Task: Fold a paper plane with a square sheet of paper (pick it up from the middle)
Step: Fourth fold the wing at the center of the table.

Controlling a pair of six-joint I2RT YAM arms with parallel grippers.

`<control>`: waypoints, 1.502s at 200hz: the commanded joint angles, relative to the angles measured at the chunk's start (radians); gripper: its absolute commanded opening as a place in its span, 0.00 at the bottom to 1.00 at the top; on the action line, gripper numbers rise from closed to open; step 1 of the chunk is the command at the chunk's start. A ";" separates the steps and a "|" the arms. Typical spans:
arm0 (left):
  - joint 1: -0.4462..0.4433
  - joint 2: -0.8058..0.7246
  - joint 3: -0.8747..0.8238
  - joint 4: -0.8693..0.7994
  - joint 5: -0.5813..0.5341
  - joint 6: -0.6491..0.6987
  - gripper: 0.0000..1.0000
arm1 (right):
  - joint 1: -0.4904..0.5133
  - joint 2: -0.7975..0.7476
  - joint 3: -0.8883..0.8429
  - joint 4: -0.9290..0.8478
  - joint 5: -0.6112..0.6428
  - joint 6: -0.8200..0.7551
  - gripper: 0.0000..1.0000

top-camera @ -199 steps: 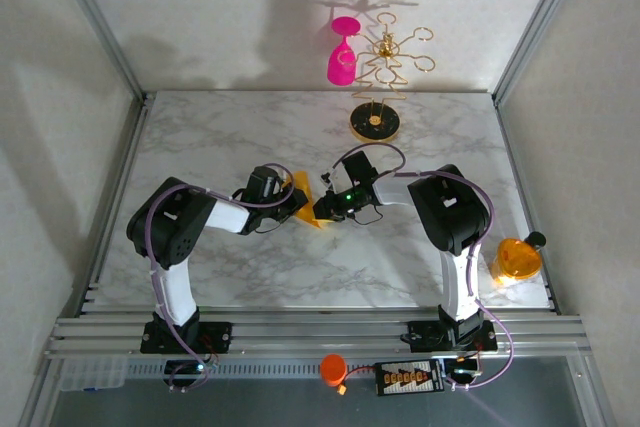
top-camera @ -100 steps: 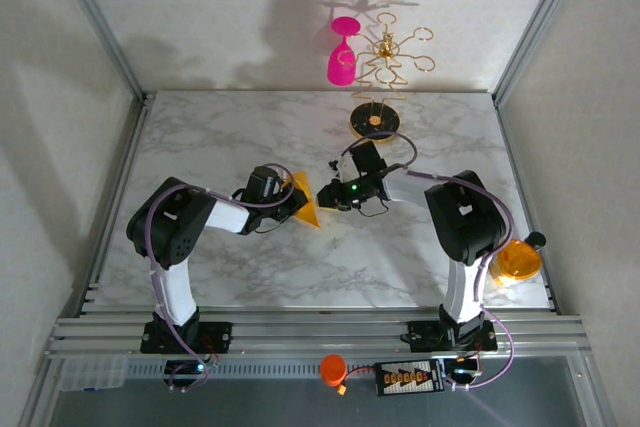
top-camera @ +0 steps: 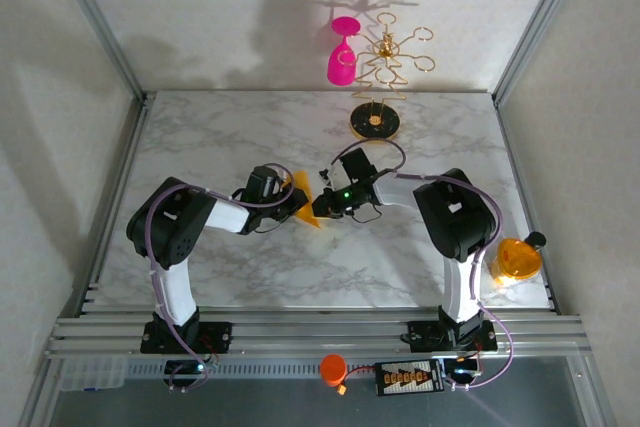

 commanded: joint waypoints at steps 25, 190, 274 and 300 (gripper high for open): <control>0.009 0.031 0.003 -0.030 0.011 0.017 0.09 | 0.014 0.034 0.031 -0.040 0.014 -0.034 0.09; 0.009 0.048 0.010 -0.095 -0.020 0.016 0.08 | 0.013 -0.013 -0.001 -0.035 0.002 -0.027 0.09; 0.000 0.068 0.050 -0.232 -0.069 0.021 0.08 | 0.019 -0.004 -0.045 -0.031 0.023 -0.015 0.09; 0.001 0.066 0.056 -0.272 -0.078 0.022 0.08 | 0.022 0.007 -0.050 -0.035 0.036 -0.015 0.09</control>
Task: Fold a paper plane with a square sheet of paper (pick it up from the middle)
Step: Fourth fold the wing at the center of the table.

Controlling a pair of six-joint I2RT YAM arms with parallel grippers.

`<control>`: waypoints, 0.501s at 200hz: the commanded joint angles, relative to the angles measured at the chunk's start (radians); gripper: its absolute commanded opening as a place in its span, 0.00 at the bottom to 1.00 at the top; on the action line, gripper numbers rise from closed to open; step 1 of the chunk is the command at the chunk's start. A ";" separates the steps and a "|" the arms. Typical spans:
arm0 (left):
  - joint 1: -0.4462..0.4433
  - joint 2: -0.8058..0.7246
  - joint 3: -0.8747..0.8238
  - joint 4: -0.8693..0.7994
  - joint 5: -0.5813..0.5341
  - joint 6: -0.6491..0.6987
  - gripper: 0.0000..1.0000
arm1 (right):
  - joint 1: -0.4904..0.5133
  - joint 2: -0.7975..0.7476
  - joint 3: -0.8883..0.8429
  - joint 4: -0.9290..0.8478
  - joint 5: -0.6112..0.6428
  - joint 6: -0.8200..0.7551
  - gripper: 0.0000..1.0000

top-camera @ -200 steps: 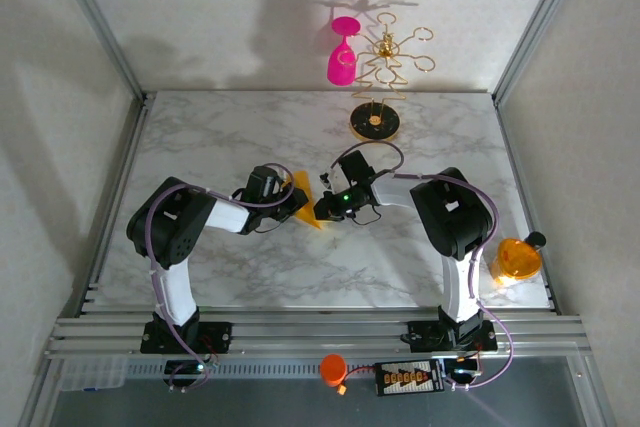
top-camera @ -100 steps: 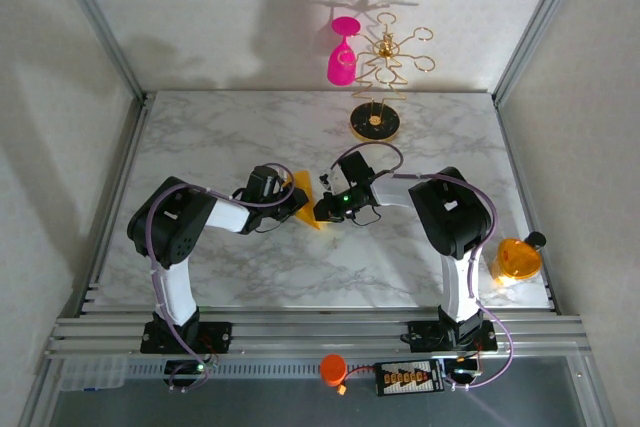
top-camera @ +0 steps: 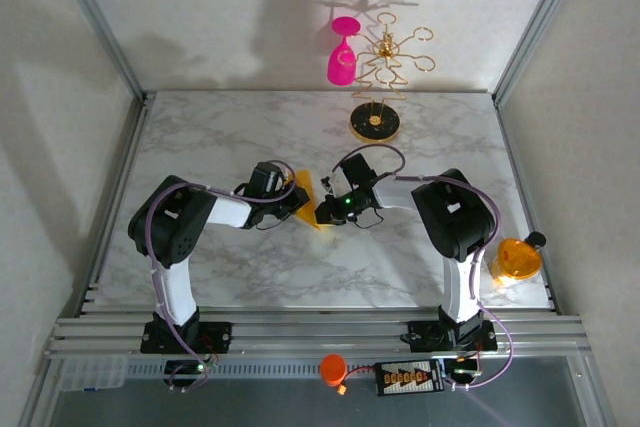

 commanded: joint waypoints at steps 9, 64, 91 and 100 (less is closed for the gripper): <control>0.001 0.056 -0.005 -0.175 -0.081 0.020 0.08 | 0.015 0.011 -0.016 -0.008 0.013 0.002 0.09; 0.001 0.081 0.020 -0.250 -0.092 0.008 0.07 | 0.016 0.010 -0.002 -0.015 0.022 0.003 0.09; 0.001 0.091 0.026 -0.272 -0.093 0.008 0.07 | 0.014 -0.043 -0.008 -0.010 0.022 0.005 0.10; 0.001 0.091 0.024 -0.272 -0.093 0.005 0.06 | 0.014 -0.056 -0.014 -0.003 0.022 0.009 0.10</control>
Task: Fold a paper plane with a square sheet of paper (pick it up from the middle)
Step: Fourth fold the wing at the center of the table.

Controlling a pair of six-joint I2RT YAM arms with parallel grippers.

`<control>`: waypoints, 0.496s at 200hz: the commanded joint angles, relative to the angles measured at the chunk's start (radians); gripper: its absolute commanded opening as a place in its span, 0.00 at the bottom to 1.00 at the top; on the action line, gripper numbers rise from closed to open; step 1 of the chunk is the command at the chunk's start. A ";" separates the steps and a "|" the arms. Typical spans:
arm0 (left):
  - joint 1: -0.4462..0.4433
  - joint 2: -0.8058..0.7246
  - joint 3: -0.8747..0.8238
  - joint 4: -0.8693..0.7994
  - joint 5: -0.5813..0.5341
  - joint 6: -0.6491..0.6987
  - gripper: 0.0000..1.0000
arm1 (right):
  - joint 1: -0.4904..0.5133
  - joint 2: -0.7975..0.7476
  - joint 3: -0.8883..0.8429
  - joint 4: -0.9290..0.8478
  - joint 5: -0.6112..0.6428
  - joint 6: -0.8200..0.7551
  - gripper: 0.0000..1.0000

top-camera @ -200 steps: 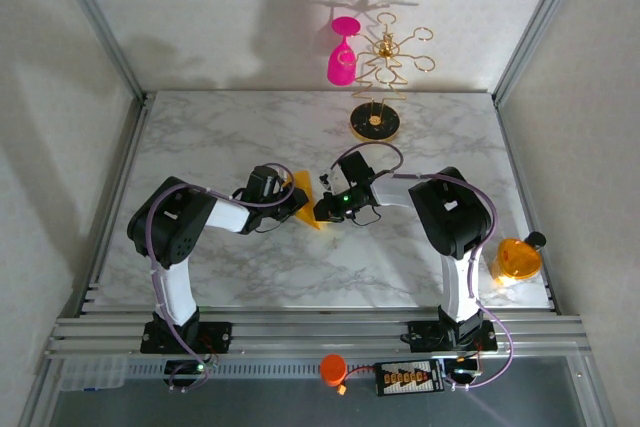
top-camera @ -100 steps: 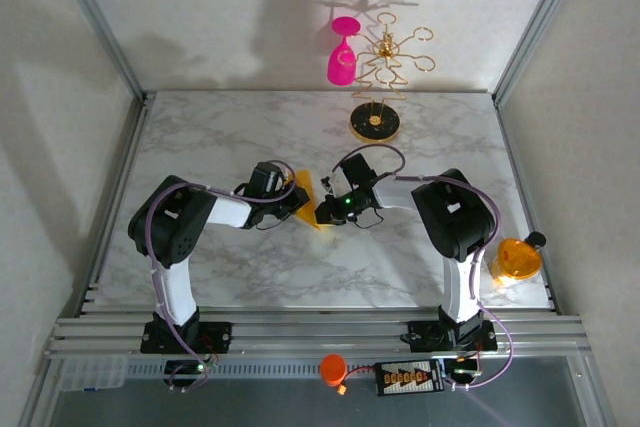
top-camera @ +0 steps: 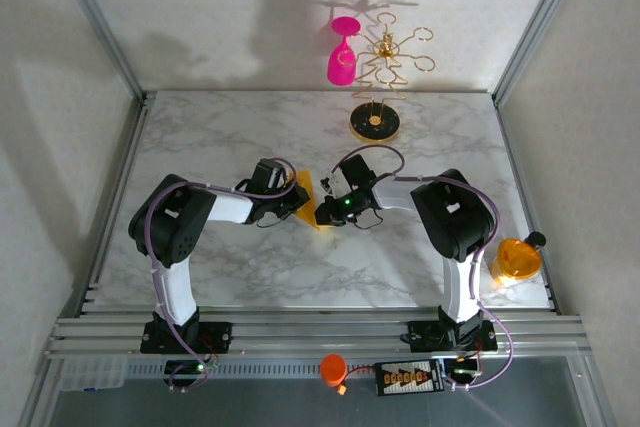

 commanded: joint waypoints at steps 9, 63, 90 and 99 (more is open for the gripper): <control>0.001 0.082 -0.027 -0.174 -0.090 0.008 0.07 | 0.009 -0.067 -0.016 0.007 0.015 0.014 0.10; 0.000 0.078 -0.021 -0.182 -0.083 0.004 0.06 | 0.021 -0.027 0.027 0.021 0.034 0.031 0.09; -0.001 0.078 -0.021 -0.179 -0.078 0.000 0.06 | 0.025 0.001 0.039 0.026 0.044 0.042 0.09; -0.001 0.079 -0.022 -0.179 -0.076 -0.001 0.06 | 0.028 0.009 0.039 0.025 0.045 0.043 0.09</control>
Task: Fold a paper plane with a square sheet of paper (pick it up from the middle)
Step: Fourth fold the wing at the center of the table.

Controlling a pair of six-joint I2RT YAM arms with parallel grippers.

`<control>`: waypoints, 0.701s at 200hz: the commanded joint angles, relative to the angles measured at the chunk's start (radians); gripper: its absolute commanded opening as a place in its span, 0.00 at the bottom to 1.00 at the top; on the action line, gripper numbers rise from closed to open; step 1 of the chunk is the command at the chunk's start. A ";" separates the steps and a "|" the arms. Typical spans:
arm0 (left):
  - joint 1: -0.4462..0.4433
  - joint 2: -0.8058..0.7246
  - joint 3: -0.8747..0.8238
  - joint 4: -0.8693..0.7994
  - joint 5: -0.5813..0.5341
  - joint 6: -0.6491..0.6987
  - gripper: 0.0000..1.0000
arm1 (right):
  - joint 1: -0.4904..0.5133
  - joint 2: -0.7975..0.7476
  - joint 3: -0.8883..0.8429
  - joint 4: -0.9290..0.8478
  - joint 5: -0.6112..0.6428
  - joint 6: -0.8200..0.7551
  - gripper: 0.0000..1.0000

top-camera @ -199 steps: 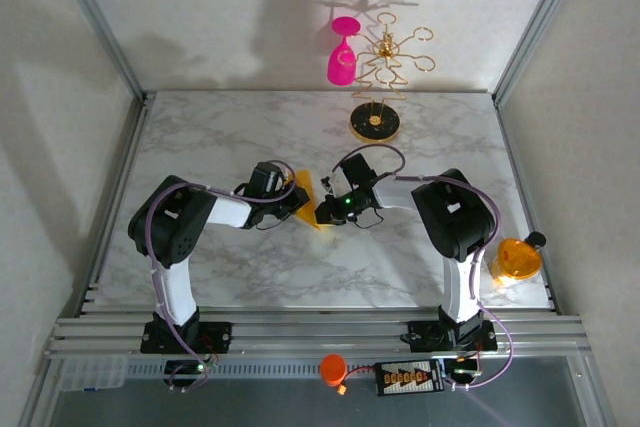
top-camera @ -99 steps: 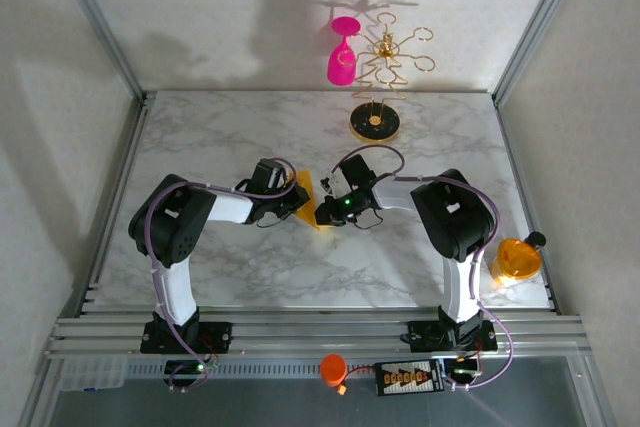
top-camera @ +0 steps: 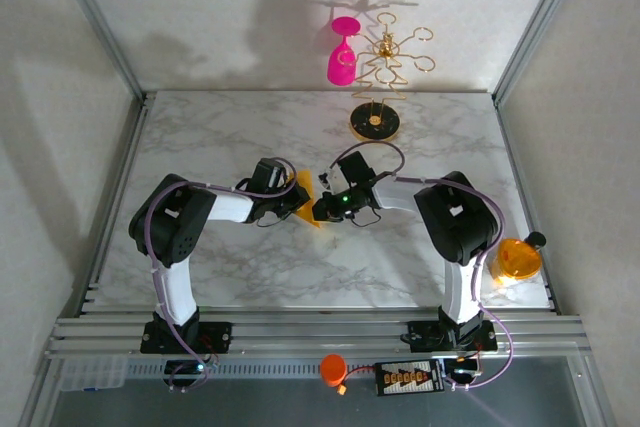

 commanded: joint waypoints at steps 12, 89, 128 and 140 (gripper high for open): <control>-0.002 0.074 -0.030 -0.161 -0.073 0.001 0.06 | 0.013 0.039 0.022 -0.002 0.021 0.013 0.09; -0.001 0.071 -0.028 -0.161 -0.069 -0.010 0.07 | 0.018 0.074 0.003 -0.042 0.050 -0.001 0.09; -0.002 0.074 -0.028 -0.165 -0.071 -0.010 0.06 | 0.020 0.030 0.003 -0.044 0.045 -0.006 0.09; -0.002 0.072 -0.030 -0.167 -0.069 -0.010 0.06 | 0.020 -0.003 0.002 -0.031 0.044 -0.001 0.09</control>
